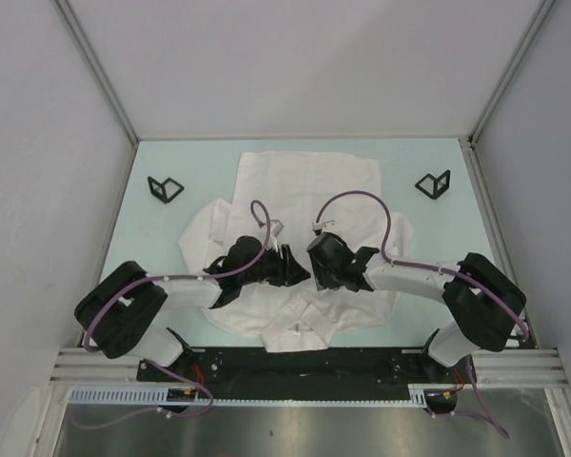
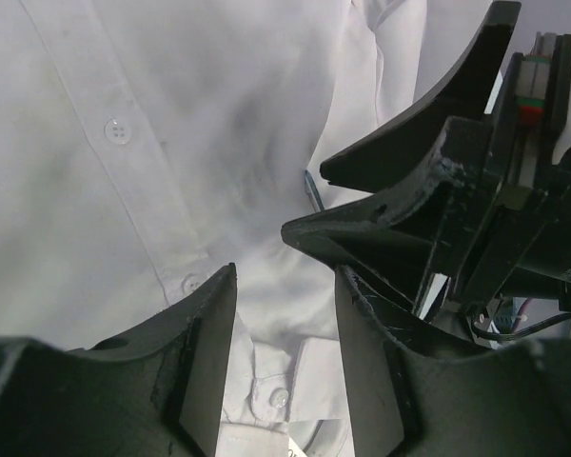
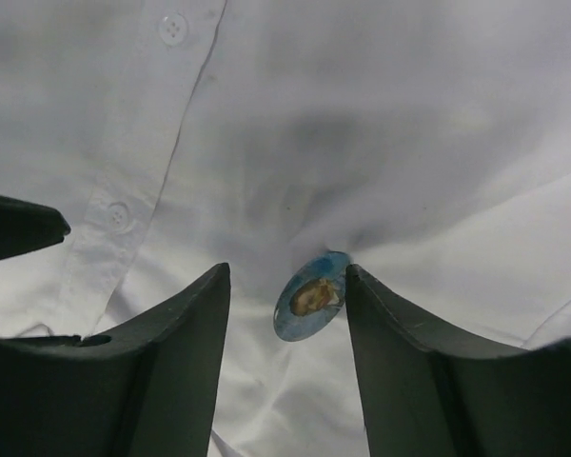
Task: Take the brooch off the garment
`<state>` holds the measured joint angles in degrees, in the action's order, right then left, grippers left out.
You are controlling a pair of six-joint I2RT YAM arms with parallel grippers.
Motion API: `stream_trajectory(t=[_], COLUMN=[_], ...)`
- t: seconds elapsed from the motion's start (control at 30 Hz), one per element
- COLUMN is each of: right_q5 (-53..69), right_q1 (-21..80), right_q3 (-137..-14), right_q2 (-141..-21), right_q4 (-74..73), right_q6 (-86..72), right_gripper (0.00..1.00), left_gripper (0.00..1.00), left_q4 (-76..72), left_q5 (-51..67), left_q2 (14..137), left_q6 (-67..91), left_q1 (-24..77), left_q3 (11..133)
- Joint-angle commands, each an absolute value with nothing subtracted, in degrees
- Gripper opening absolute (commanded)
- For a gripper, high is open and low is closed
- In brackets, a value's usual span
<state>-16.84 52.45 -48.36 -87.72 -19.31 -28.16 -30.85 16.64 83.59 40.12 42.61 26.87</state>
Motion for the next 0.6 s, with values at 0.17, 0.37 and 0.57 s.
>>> stream_trajectory(t=[0.17,0.37,0.57], right_q5=[-22.9,-24.9,-25.6], right_q1=[54.4,54.9,54.7], right_q3=[-51.5,-51.6,-51.5], right_q2=[-89.6,-87.8,-86.0], right_q4=[-23.4,-25.2,-26.0], right_q6=[-33.3,-35.2,-35.5], right_gripper=[0.45,0.34,0.23], left_gripper=[0.51,0.52,0.52], left_q4=[-37.4,-38.1,-38.1], left_q5=[17.0,17.5,17.8], left_q2=[81.3,81.0,81.0], left_q6=[39.3,39.1,39.0], left_q1=[43.0,43.0,43.0], left_q3=[24.5,24.1,24.2])
